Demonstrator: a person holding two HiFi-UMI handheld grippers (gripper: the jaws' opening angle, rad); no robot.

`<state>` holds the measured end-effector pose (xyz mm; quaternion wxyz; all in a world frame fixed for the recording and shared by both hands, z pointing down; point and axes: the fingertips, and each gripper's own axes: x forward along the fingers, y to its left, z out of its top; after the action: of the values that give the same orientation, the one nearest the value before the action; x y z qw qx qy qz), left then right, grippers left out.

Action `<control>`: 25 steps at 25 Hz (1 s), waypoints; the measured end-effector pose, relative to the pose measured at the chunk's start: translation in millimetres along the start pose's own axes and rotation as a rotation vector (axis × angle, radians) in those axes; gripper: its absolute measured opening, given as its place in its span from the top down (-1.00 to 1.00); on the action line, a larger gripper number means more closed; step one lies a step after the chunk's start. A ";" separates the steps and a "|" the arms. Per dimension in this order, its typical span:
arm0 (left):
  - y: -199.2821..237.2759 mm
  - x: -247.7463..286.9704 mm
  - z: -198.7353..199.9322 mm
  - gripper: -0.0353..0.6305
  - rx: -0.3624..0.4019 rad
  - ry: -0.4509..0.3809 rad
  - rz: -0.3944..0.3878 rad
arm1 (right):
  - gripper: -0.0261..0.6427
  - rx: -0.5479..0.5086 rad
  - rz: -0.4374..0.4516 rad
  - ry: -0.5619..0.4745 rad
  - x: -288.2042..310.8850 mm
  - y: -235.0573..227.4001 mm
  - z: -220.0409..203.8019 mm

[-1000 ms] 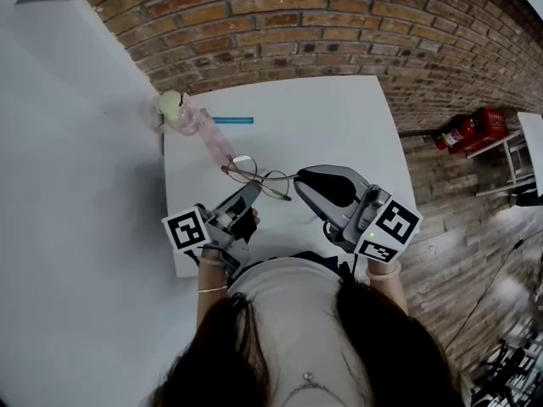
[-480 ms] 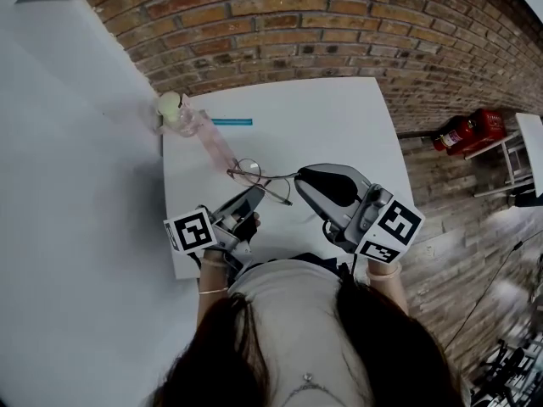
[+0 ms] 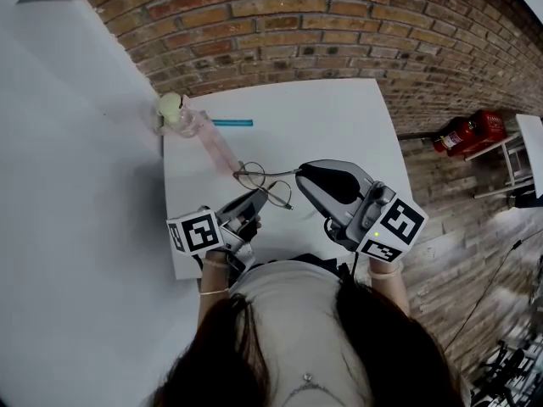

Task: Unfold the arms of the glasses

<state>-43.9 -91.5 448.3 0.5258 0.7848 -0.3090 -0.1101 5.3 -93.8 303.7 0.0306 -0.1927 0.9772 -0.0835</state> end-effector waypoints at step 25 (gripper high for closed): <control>6.5 4.3 -9.6 0.83 0.035 0.056 0.043 | 0.79 0.001 -0.010 -0.019 2.2 -2.3 5.4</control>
<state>-38.2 -88.5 458.8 0.5227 0.7899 -0.3128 -0.0713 4.7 -97.5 298.7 0.0397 -0.1985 0.9758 -0.0823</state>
